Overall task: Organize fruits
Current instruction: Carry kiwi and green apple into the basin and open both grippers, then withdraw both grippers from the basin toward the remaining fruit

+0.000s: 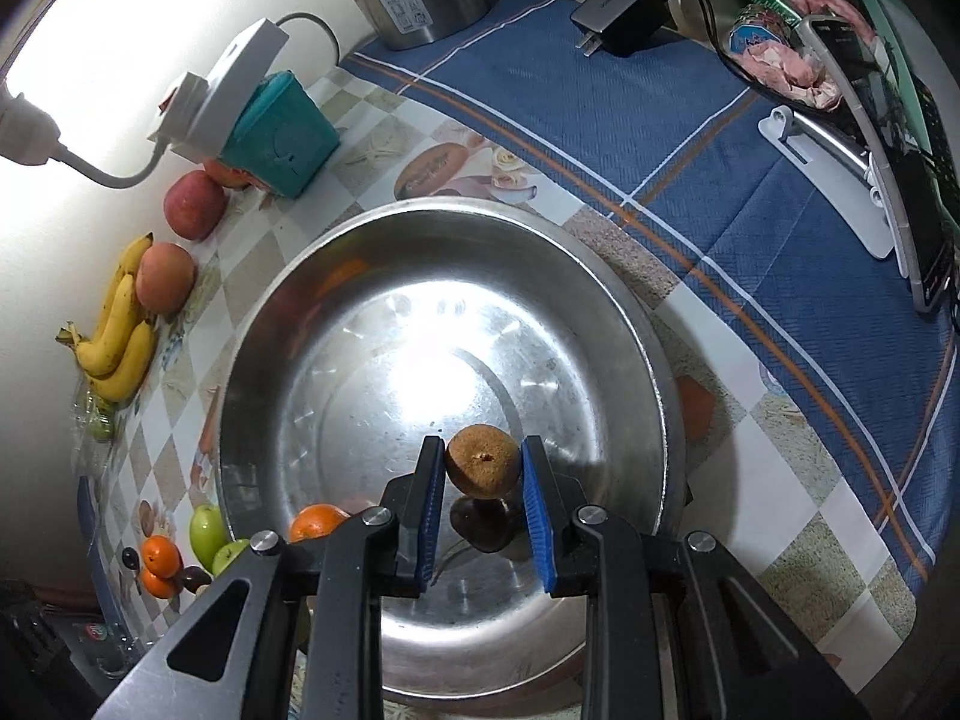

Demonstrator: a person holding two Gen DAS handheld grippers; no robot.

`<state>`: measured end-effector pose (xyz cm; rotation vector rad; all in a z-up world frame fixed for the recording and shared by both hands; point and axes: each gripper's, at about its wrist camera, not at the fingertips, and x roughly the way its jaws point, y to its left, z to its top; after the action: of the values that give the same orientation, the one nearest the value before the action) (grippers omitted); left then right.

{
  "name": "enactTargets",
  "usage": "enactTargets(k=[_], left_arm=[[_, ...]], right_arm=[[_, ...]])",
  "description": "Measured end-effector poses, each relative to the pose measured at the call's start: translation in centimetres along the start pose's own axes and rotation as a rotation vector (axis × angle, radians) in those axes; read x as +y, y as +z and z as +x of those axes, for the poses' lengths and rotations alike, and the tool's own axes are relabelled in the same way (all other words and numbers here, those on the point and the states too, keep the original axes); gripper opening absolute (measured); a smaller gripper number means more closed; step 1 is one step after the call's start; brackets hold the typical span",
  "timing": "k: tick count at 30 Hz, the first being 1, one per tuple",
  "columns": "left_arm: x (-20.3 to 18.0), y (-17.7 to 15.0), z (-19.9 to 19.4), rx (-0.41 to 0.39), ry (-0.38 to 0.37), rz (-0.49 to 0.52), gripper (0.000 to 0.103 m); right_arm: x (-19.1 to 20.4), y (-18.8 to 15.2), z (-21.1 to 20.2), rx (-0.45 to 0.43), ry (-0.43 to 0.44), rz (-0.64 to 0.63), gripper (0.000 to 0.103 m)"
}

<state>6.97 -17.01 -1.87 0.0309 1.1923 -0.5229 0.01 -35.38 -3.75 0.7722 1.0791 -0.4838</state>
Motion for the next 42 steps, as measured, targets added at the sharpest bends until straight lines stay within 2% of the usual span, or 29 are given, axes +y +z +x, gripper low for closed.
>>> enactTargets(k=[11, 19, 24, 26, 29, 32, 33, 36, 39, 42], left_arm=[[0.6, 1.2, 0.5, -0.032, 0.009, -0.032, 0.040], [0.8, 1.3, 1.0, -0.025, -0.006, -0.035, 0.041], [0.7, 1.4, 0.4, -0.035, -0.026, -0.037, 0.055], [0.5, 1.4, 0.1, -0.044, -0.006, -0.029, 0.062], [0.5, 1.5, -0.6, -0.054, -0.014, -0.032, 0.063], [1.0, 1.8, -1.3, -0.065, -0.006, -0.047, 0.073], [1.2, 1.8, -1.6, -0.069, 0.010, -0.052, 0.078], [2.1, 1.9, -2.2, -0.082, 0.061, -0.077, 0.088], [3.9, 1.9, -2.6, -0.077, 0.115, -0.138, 0.103], [5.8, 1.6, -2.7, -0.055, 0.155, -0.210, 0.103]], right_arm=[[-0.3, -0.1, 0.7, 0.017, -0.025, 0.006, 0.027], [-0.4, 0.0, 0.7, 0.017, -0.040, 0.014, 0.027], [-0.5, 0.1, 0.2, 0.007, -0.044, 0.013, 0.030], [-0.4, 0.1, -0.1, -0.004, -0.048, 0.012, 0.035], [0.1, 0.2, -0.6, -0.017, -0.049, -0.001, 0.037], [0.8, 0.1, -1.1, -0.029, -0.047, -0.023, 0.039], [1.0, 0.1, -1.2, -0.031, -0.044, -0.031, 0.041], [1.7, -0.1, -1.6, -0.038, -0.036, -0.051, 0.066], [2.2, -0.3, -1.9, -0.039, -0.023, -0.077, 0.067], [2.7, -0.6, -2.0, -0.035, -0.022, -0.098, 0.072]])
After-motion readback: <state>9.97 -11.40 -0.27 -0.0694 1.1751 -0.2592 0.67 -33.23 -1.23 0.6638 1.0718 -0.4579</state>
